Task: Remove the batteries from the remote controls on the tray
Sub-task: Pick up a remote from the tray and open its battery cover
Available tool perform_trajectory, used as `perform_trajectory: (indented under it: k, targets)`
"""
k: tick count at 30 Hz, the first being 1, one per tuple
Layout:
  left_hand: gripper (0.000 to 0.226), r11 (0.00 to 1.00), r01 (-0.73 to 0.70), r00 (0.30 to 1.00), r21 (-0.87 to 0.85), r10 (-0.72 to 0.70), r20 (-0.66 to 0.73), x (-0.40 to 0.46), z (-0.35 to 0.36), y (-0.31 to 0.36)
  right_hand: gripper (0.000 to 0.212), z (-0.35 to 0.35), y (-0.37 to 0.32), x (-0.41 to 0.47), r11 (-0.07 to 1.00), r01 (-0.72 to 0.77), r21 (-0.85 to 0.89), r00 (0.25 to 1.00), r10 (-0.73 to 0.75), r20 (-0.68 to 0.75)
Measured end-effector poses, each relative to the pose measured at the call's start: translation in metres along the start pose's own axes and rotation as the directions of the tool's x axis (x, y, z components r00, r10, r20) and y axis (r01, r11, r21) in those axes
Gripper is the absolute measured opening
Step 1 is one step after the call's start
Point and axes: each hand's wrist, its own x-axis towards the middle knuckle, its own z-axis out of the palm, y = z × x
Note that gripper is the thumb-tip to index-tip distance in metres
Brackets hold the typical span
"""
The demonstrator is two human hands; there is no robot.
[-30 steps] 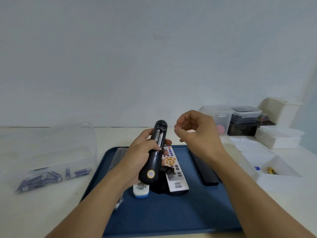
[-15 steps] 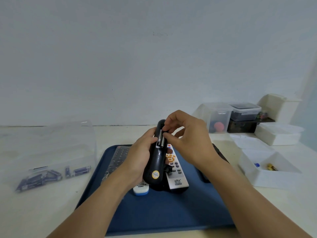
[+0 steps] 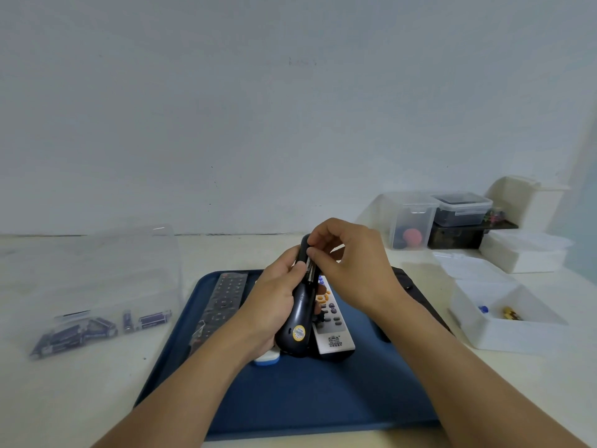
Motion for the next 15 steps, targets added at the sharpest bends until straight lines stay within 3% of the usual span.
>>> perform_trajectory:
  k: [7, 10, 12, 15]
  targets:
    - [0.026, 1.0, -0.006, 0.999, -0.007, 0.006, -0.054, 0.005, 0.0, 0.001, 0.019, -0.001, 0.0, 0.001, 0.968, -0.099, 0.23, 0.995, 0.103, -0.008]
    - [0.022, 0.999, -0.002, 0.998, -0.05, -0.001, -0.07, 0.005, -0.001, 0.002, 0.018, -0.001, -0.003, 0.001, 0.874, -0.211, 0.438, 0.969, 0.247, -0.027]
    - [0.021, 0.993, 0.025, 0.997, -0.113, -0.033, -0.067, 0.005, 0.0, 0.004, 0.021, -0.003, -0.004, 0.002, 0.681, -0.331, 0.653, 0.898, 0.441, -0.005]
    - [0.019, 0.983, 0.06, 0.996, -0.173, -0.07, -0.057, 0.004, 0.002, 0.008, 0.024, -0.011, 0.004, 0.009, 0.221, -0.451, 0.865, 0.737, 0.638, 0.222]
